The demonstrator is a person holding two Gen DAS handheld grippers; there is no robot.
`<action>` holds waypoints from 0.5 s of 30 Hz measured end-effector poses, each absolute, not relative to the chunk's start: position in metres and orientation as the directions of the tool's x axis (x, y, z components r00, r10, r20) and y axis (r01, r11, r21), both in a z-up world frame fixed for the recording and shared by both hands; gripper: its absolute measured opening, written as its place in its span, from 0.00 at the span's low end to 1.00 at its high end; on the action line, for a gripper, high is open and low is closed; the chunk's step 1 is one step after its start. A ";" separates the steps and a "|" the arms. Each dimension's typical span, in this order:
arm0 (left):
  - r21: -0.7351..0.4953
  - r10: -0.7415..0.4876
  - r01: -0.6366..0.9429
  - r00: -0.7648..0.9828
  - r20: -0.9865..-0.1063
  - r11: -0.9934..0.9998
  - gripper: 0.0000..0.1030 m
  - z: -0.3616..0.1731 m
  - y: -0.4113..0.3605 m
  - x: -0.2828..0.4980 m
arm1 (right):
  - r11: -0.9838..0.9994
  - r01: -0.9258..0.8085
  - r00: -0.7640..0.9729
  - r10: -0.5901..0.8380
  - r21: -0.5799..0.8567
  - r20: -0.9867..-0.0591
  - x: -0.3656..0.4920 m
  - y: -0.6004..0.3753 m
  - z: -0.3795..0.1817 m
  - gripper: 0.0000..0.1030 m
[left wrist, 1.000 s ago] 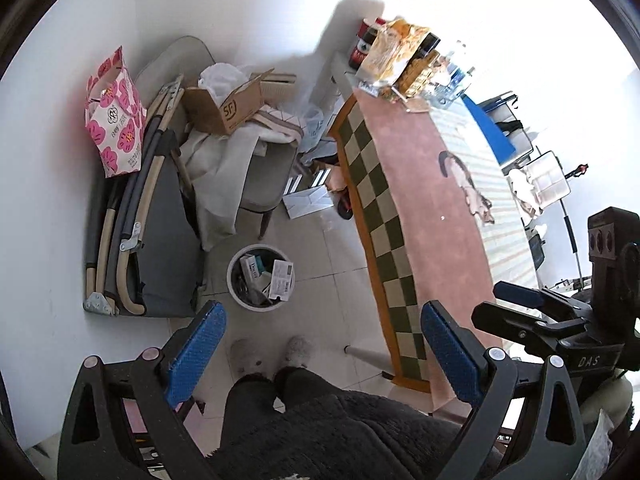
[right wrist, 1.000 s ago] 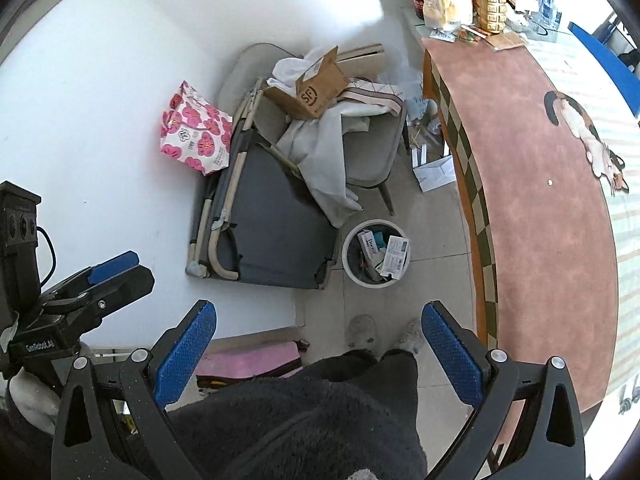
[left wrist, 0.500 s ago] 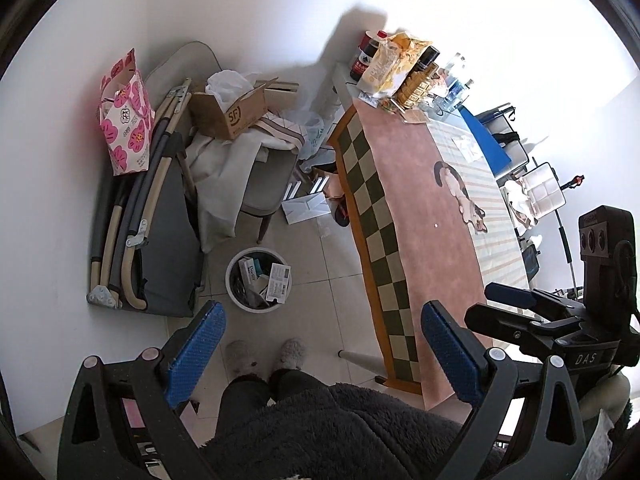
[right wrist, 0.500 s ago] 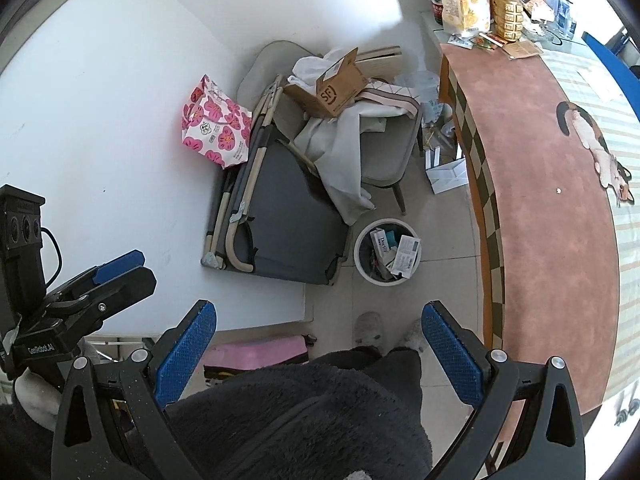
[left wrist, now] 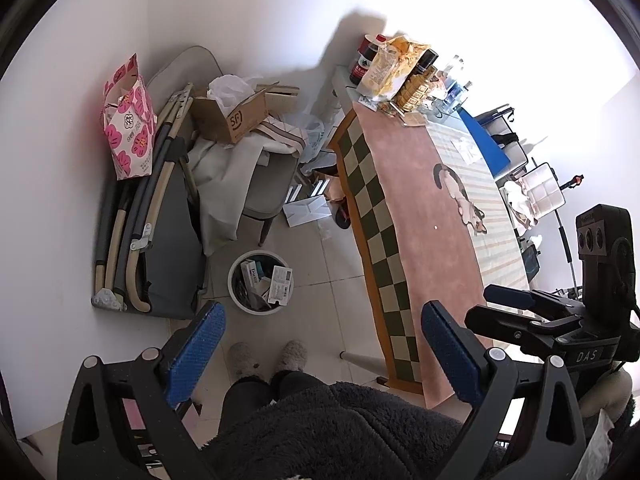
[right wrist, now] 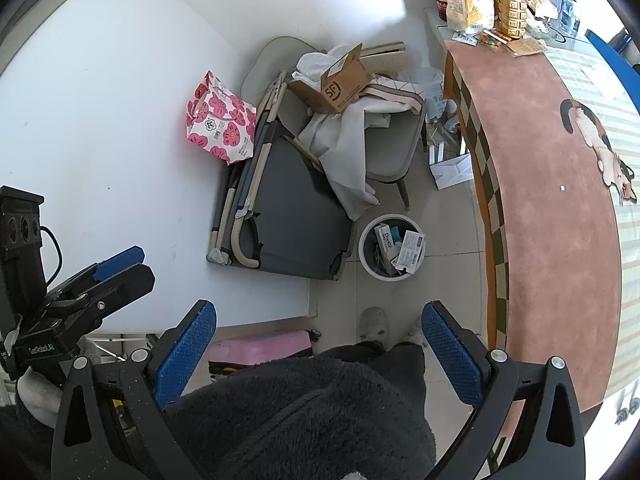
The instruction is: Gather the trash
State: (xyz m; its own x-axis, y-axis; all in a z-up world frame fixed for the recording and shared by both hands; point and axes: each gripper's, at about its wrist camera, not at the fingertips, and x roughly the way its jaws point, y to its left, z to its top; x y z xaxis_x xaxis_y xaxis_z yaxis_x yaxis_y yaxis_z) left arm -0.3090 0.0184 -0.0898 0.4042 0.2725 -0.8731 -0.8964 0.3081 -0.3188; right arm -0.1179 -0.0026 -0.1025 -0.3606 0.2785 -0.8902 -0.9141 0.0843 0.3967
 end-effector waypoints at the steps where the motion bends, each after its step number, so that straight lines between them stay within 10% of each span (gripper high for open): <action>1: -0.319 0.273 -0.896 0.404 -0.873 0.308 0.97 -0.089 0.019 -0.309 | 0.082 -0.915 -0.360 0.278 0.396 -0.891 -0.119 -0.003 -0.102 1.00; 15: -0.327 0.265 -0.892 0.412 -0.872 0.312 0.97 -0.086 0.021 -0.307 | 0.085 -0.908 -0.376 0.271 0.411 -0.886 -0.122 -0.003 -0.101 1.00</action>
State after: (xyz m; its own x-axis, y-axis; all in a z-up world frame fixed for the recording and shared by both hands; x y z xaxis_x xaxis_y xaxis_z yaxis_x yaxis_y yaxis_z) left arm -0.3072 0.0209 -0.0863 0.4122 0.2651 -0.8716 -0.8921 0.3118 -0.3271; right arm -0.1218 -0.0034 -0.1009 -0.3760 0.2713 -0.8860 -0.9076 0.0850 0.4111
